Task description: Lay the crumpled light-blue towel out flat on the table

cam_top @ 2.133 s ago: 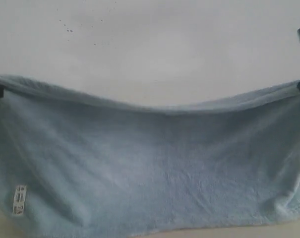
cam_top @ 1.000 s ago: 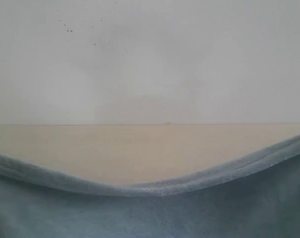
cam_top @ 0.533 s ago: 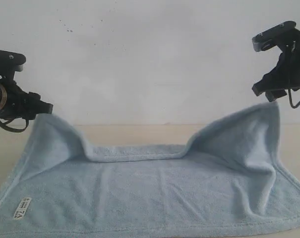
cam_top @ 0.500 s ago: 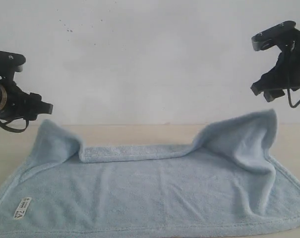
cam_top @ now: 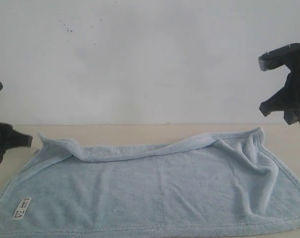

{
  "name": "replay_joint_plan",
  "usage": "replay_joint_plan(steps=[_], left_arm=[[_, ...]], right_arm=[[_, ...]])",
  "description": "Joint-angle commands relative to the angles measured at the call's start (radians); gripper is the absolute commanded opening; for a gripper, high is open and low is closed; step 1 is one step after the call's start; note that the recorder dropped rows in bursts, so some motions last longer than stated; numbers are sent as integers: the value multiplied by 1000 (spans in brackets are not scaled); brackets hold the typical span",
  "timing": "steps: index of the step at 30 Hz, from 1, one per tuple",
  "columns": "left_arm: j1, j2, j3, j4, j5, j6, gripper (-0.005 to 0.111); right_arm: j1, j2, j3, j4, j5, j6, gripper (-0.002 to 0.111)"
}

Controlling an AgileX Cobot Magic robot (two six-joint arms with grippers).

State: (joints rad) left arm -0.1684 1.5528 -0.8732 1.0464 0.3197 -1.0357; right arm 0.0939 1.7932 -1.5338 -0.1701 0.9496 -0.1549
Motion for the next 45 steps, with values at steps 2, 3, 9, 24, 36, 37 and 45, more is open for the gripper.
replay_joint_plan(steps=[2, 3, 9, 24, 36, 37, 45], left_arm=[[-4, -86, 158, -50, -28, 47, 16], [-4, -95, 169, -50, -40, 47, 12], [-6, -106, 182, -232, -15, 255, 4], [-6, -83, 217, -536, -85, 555, 4], [-64, 102, 211, -566, -162, 589, 4], [-62, 117, 205, -559, -162, 589, 4], [-62, 165, 193, -498, -137, 589, 4]], right_arm=[[-15, -98, 239, 18, -83, -25, 0], [-15, -113, 272, 23, -106, -32, 0], [-15, -155, 450, 63, -216, -36, 0], [-15, -155, 594, 90, -406, -31, 0], [-15, -155, 594, 90, -441, -31, 0], [-15, -155, 594, 90, -443, -31, 0], [-15, -155, 594, 64, -440, -31, 0]])
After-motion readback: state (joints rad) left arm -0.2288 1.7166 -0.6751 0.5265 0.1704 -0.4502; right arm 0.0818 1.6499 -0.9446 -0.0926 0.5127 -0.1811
